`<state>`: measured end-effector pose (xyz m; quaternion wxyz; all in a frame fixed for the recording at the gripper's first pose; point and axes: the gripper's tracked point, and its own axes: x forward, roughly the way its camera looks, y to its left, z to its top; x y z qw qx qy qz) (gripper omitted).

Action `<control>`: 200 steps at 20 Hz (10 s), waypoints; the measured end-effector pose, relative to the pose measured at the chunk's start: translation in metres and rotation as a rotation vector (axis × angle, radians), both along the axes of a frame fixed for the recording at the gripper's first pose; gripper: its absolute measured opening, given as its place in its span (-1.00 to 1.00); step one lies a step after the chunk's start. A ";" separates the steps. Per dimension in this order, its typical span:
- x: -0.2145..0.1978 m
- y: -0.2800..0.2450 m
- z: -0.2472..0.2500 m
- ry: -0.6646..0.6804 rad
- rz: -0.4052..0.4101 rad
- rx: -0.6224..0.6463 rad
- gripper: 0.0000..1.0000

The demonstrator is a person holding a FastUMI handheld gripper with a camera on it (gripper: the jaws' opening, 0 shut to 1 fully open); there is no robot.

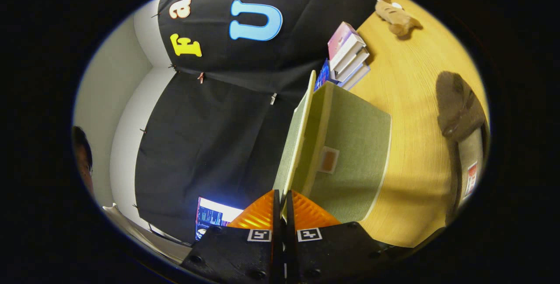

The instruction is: Open the storage box then place both shoes into the box .Put the left shoe in first, then the right shoe, with the right side of both shoes facing outward in a uniform manner.

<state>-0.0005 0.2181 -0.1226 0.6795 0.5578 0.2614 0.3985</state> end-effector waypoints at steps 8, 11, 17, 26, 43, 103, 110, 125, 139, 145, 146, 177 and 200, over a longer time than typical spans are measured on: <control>0.023 0.043 0.108 -0.165 0.027 -0.046 -0.85; 0.035 0.073 0.137 -0.218 0.058 -0.058 -0.85; 0.055 0.134 0.170 -0.251 0.122 -0.077 -0.85; 0.075 0.194 0.175 -0.268 0.175 -0.141 -0.73; 0.076 0.068 0.129 -0.291 -0.092 -0.442 0.91; 0.047 -0.102 -0.006 0.339 -0.297 -0.770 -0.89; 0.075 -0.003 0.021 0.455 -0.294 -0.622 -0.90; 0.095 0.120 -0.029 0.620 -0.211 -0.605 -0.89; 0.086 0.116 -0.005 0.484 -0.139 -0.557 0.95; 0.066 0.061 0.023 0.331 -0.142 -0.625 0.95; 0.060 0.046 0.026 0.301 -0.147 -0.650 0.95; -0.013 -0.296 -0.268 0.638 -0.247 -1.162 0.08; 0.047 -0.171 -0.043 0.474 -0.350 -0.718 -0.89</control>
